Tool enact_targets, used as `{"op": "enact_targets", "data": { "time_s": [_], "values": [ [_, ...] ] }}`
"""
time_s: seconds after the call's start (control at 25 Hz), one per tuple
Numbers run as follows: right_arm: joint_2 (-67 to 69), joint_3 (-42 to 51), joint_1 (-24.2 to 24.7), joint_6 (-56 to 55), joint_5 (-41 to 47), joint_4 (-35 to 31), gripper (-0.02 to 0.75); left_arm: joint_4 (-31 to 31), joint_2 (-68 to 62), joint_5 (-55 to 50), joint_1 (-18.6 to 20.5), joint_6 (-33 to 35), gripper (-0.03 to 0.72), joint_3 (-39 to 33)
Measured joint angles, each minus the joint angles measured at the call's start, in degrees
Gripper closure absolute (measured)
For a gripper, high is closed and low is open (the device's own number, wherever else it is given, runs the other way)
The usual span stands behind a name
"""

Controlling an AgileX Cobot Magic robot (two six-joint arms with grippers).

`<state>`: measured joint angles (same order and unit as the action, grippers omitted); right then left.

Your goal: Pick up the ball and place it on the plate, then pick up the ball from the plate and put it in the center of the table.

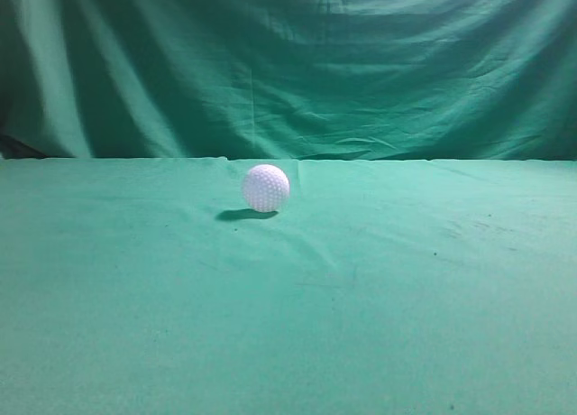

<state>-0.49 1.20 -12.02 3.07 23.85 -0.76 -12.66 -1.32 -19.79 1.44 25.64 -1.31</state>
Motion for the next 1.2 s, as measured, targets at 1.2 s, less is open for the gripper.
{"op": "enact_targets", "data": {
  "time_s": [1.2],
  "values": [
    [0.0, 0.36, 6.35, 0.01, -0.92, -0.37, 0.738, 0.0, 0.0, 0.0, 0.0, 0.0, 0.688, 0.0]
  ]
}}
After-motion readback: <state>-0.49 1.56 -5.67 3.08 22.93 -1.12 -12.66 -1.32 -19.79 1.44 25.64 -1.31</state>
